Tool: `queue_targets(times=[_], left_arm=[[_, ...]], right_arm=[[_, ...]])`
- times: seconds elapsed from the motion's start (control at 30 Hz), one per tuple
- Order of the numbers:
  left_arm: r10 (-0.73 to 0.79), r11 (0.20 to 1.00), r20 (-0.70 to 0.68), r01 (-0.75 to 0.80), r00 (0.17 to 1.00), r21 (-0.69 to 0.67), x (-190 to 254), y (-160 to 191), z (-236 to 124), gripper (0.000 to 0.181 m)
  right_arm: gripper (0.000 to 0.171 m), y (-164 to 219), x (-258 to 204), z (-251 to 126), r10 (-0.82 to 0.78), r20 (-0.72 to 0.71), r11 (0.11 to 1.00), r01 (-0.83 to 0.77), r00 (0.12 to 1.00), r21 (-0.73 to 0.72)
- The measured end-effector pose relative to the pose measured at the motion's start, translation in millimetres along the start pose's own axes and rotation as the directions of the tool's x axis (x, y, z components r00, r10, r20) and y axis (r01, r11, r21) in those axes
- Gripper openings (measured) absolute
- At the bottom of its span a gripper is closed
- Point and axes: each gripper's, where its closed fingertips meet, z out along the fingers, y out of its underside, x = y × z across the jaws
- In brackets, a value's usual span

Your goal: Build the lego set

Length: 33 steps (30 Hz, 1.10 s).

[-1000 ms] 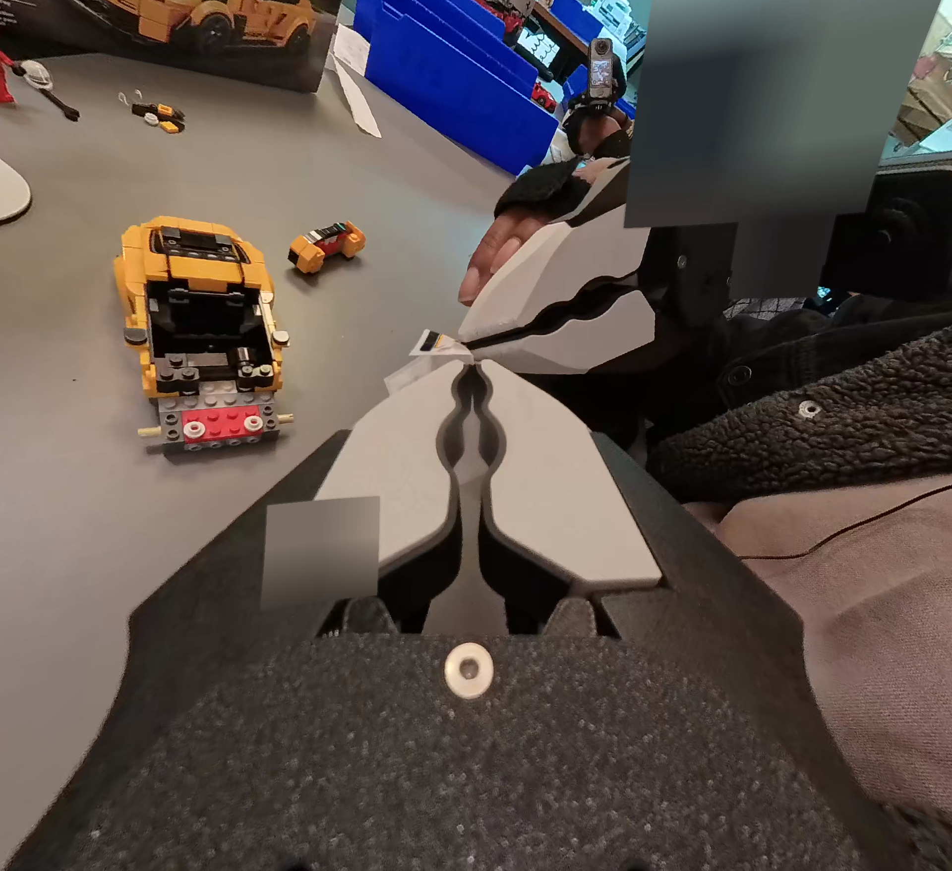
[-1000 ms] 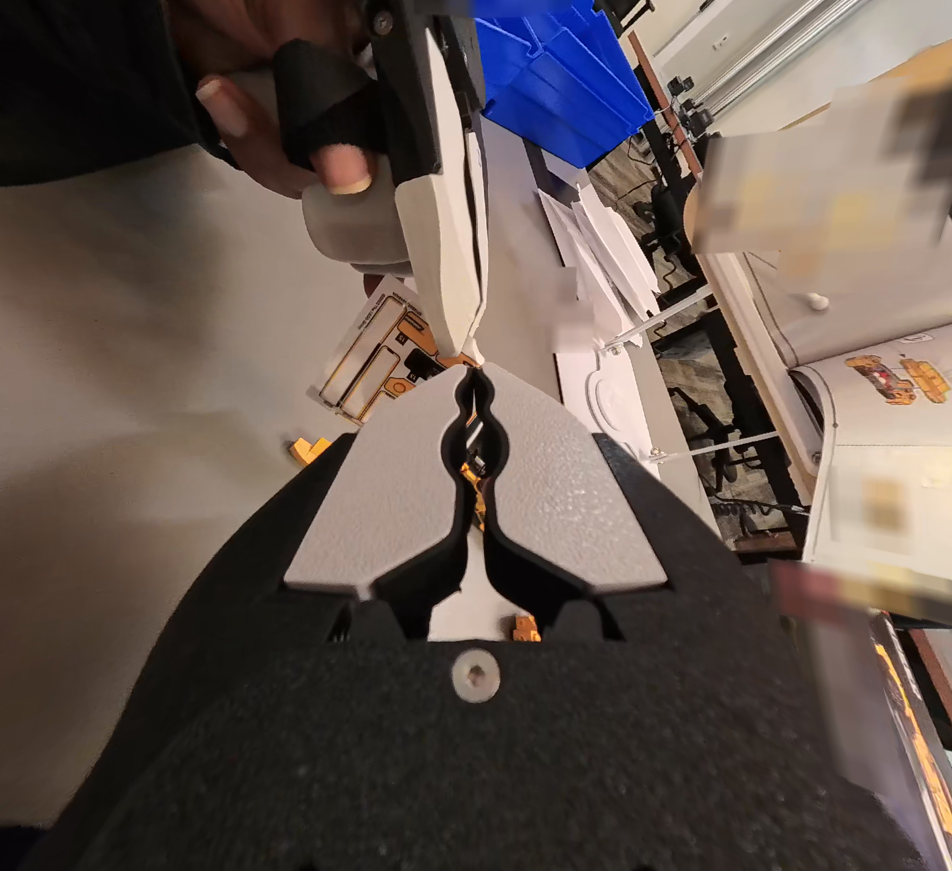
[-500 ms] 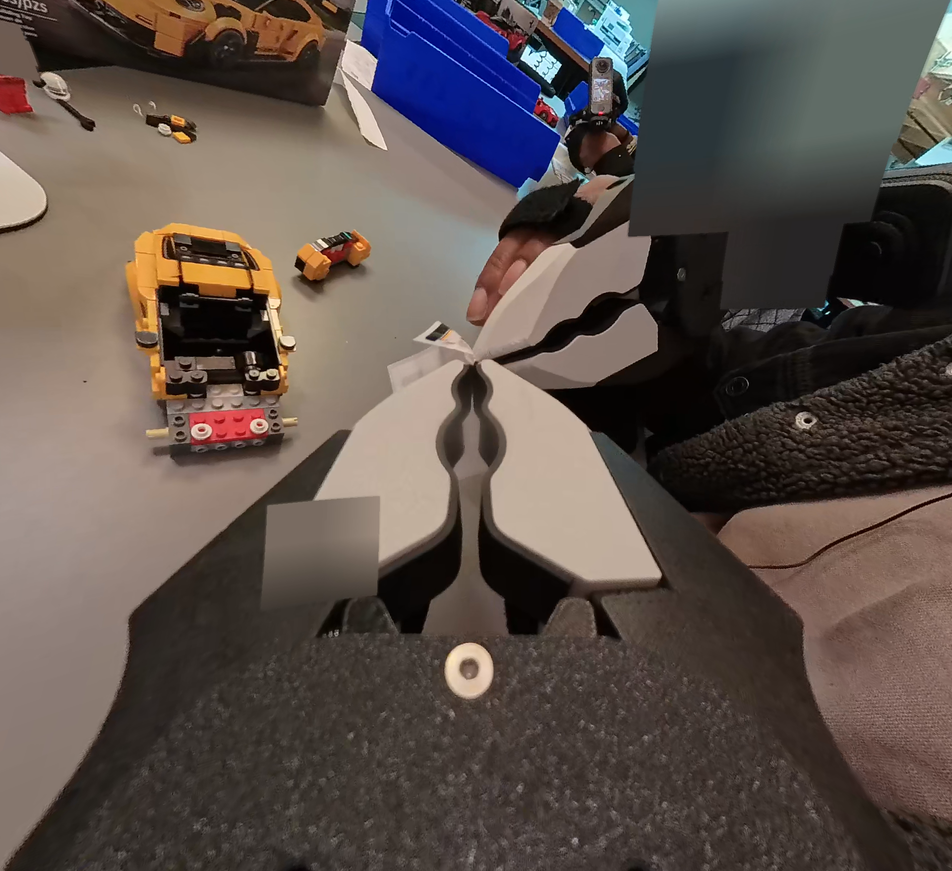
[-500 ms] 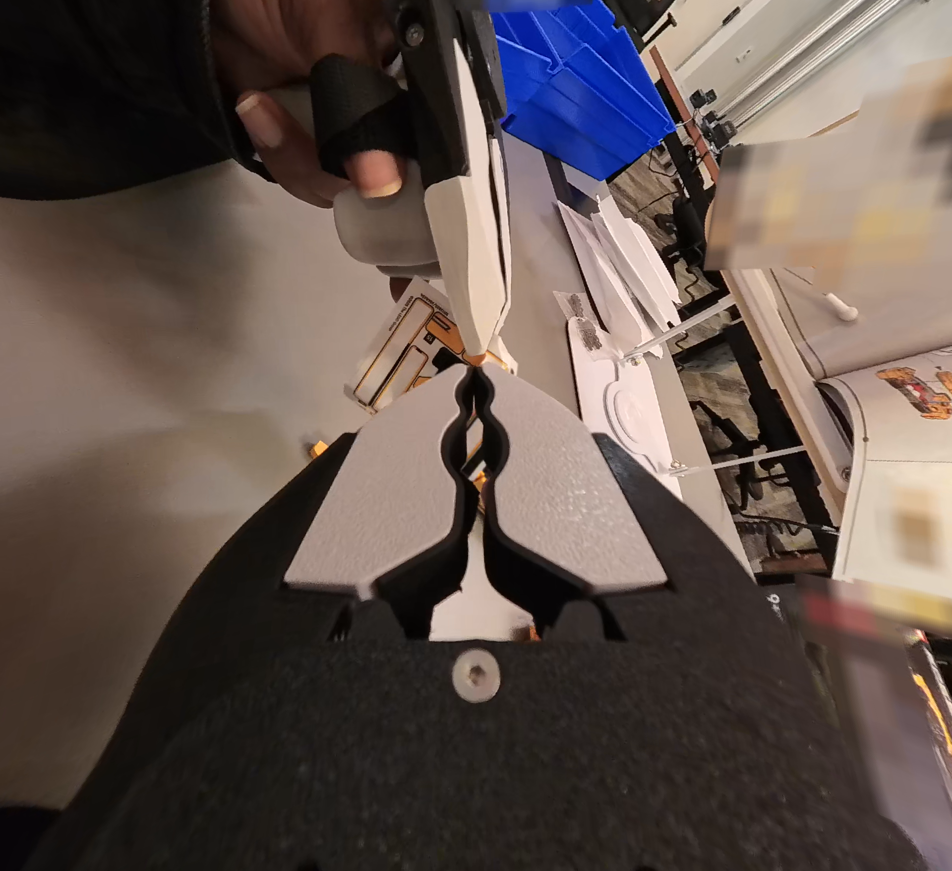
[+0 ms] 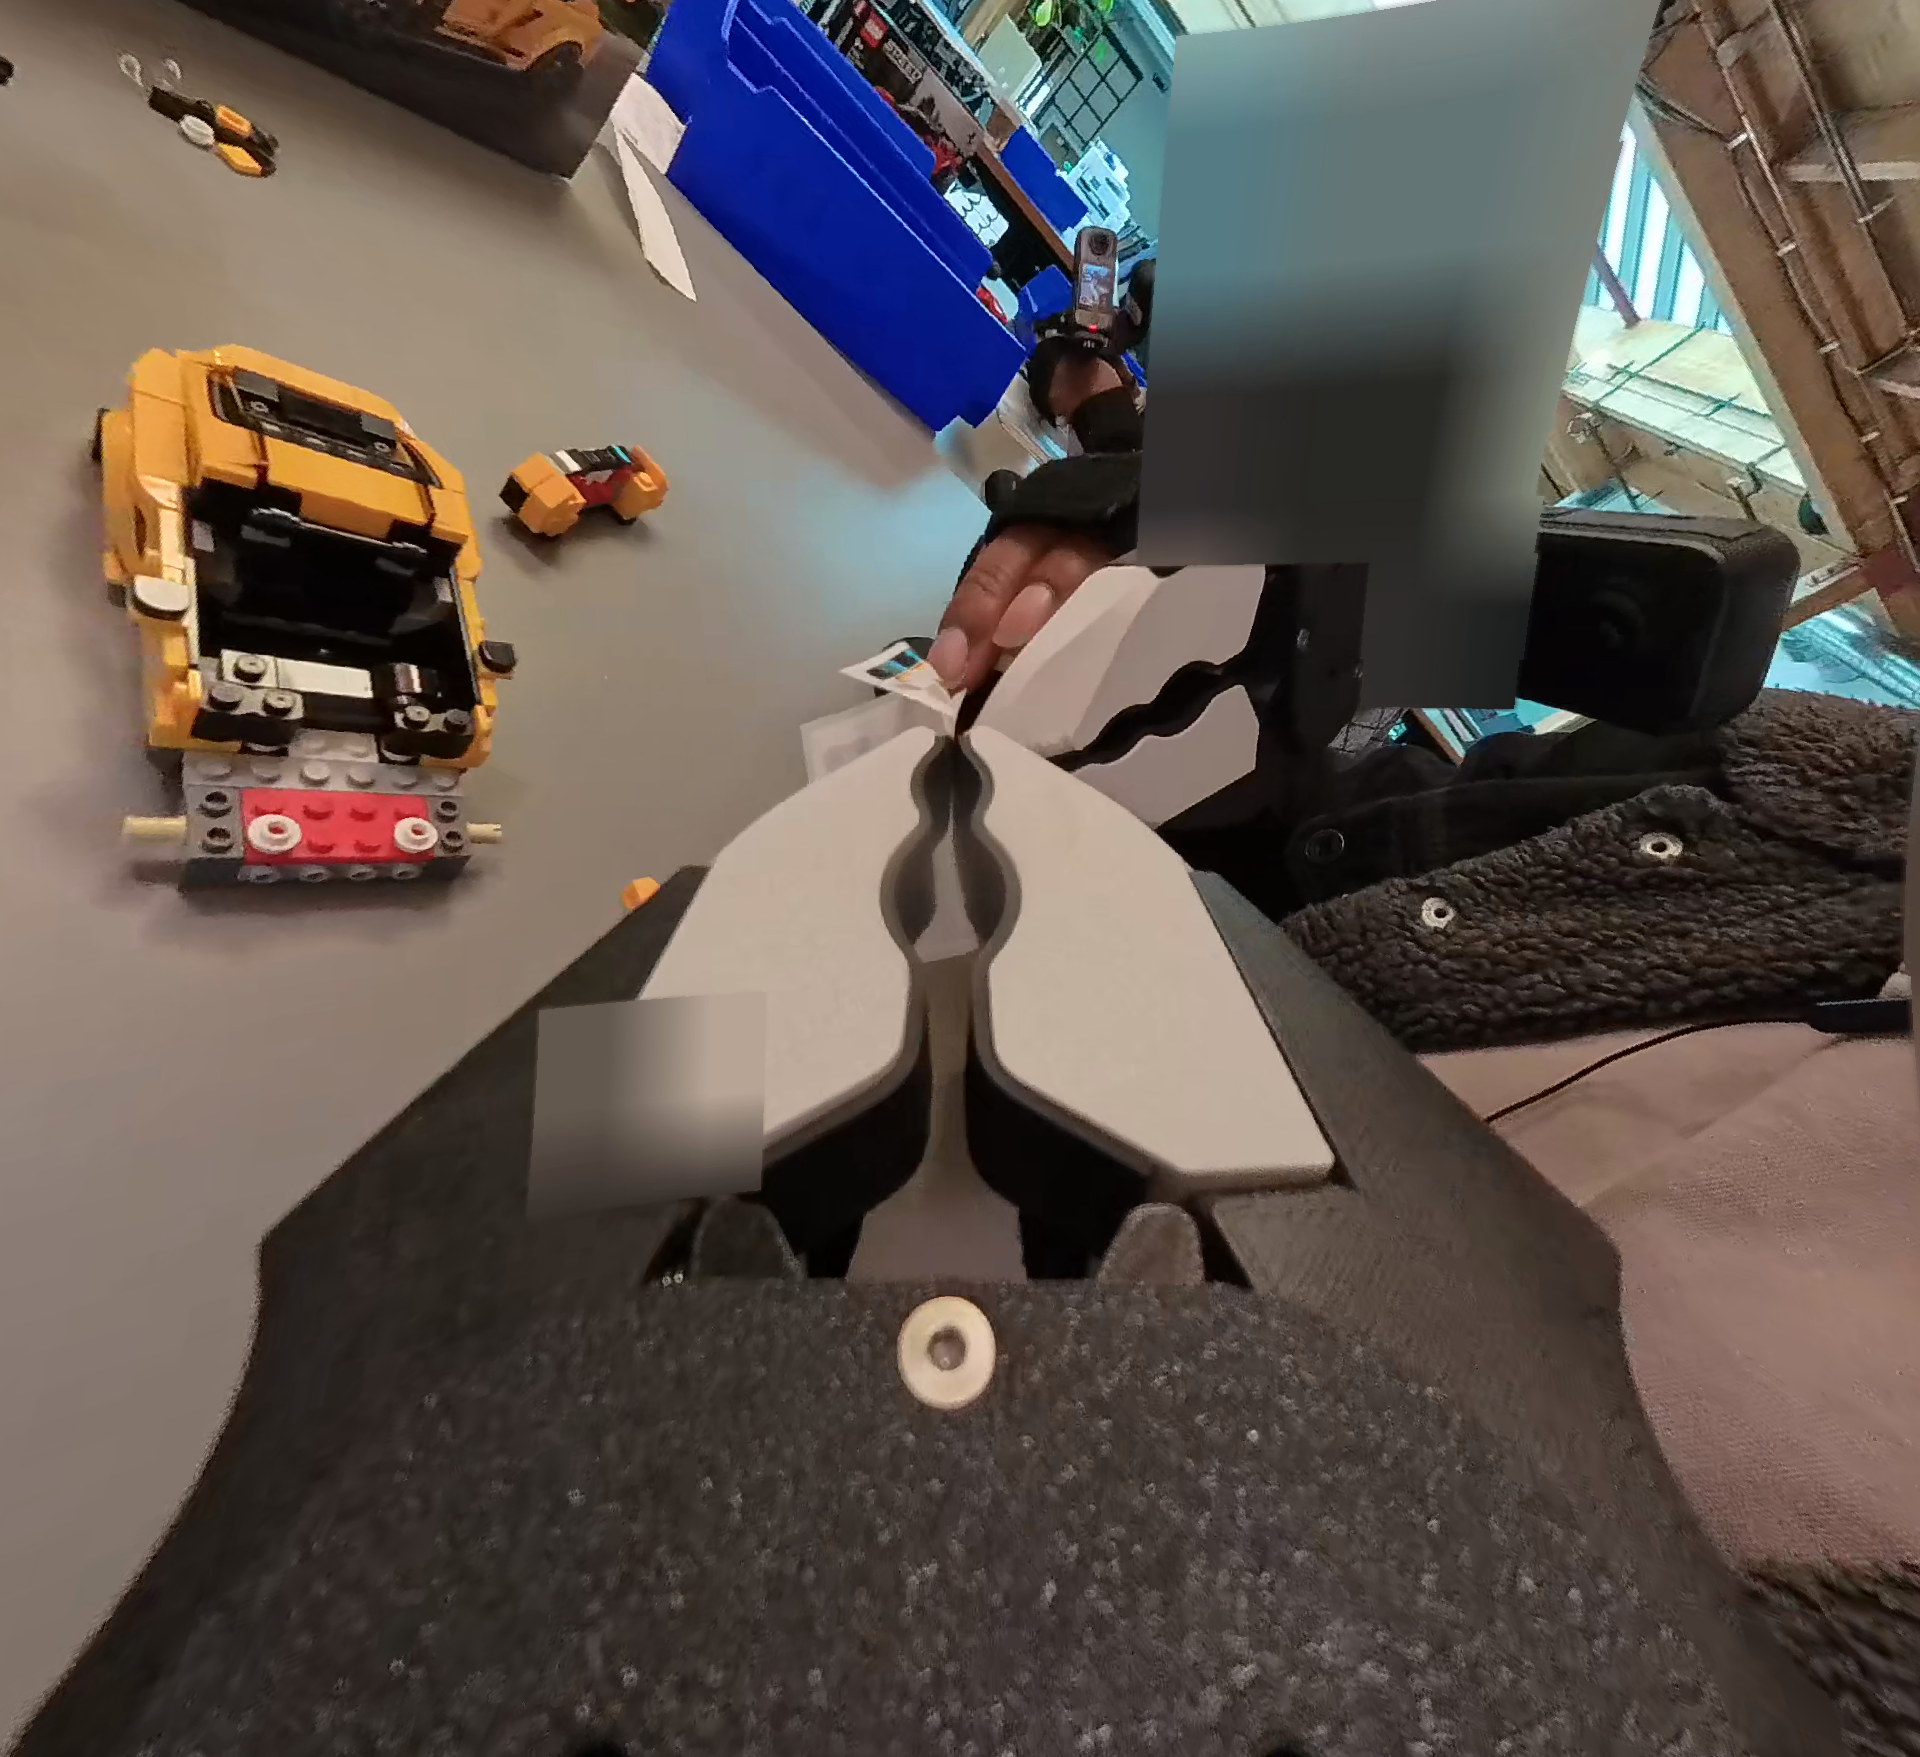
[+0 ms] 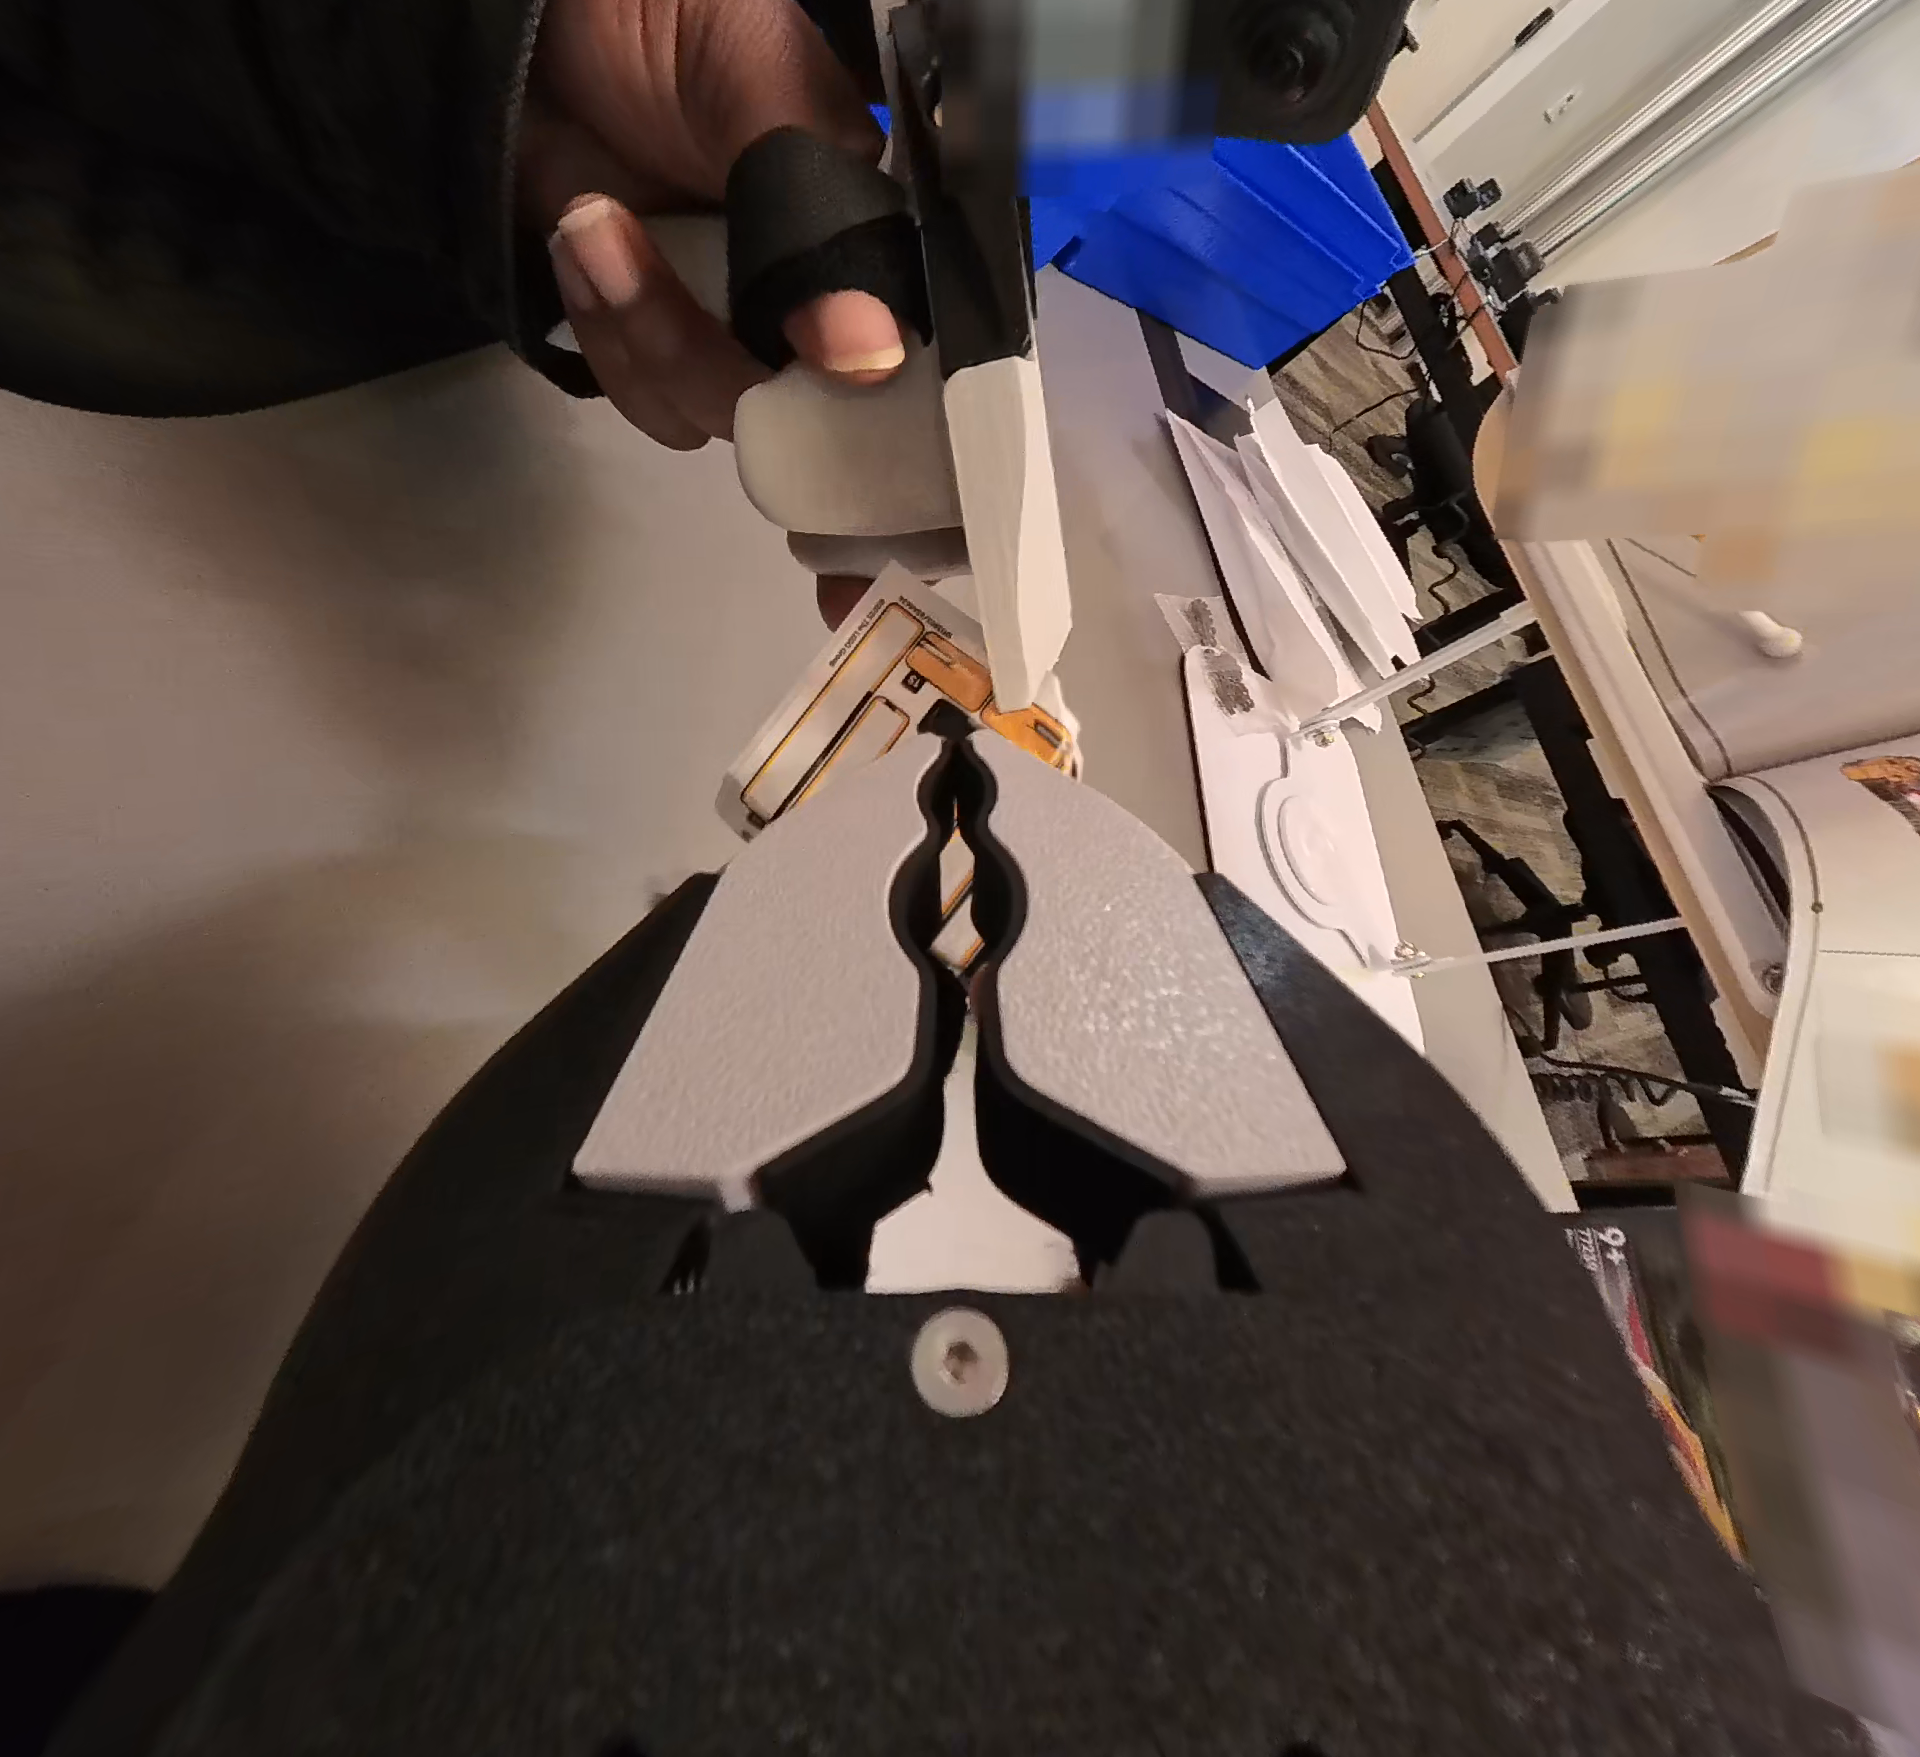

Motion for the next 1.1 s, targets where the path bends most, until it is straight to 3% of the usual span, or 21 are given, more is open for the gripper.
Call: queue_targets(times=[0.23, 0.27, 0.33, 0.6, 1.1], left_arm=[[0.029, 1.0, 0.024, -0.028, 0.999, -0.013, -2.1, 1.7, 0.5, 0.0], [0.038, 0.999, 0.03, -0.038, 0.999, -0.017, -2.3, 2.2, 0.9, 0.0], [0.062, 0.998, 0.044, -0.061, 0.997, -0.027, -2.8, 3.5, 1.7, 0.0], [0.159, 0.986, 0.088, -0.153, 0.983, -0.07, -2.8, 8.4, 4.4, 0.0], [0.129, 0.99, 0.1, -0.122, 0.987, -0.075, -6.3, 9.6, 5.5, 0.0]], right_arm=[[0.0, -1.5, 13.7, -4.9, 0.061, -0.048, 0.998, -0.061, 0.997, 0.013], [0.012, 0.1, 14.3, -4.3, 0.072, -0.046, 0.997, -0.071, 0.996, 0.007], [0.017, 3.3, 12.8, -2.3, 0.084, -0.033, 0.996, -0.084, 0.996, -0.011], [0.007, 6.6, 9.9, 1.3, 0.06, -0.032, 0.998, -0.061, 0.998, -0.027], [0.003, 10.8, 11.5, 4.5, -0.088, -0.097, 0.994, 0.08, 0.991, -0.077]])
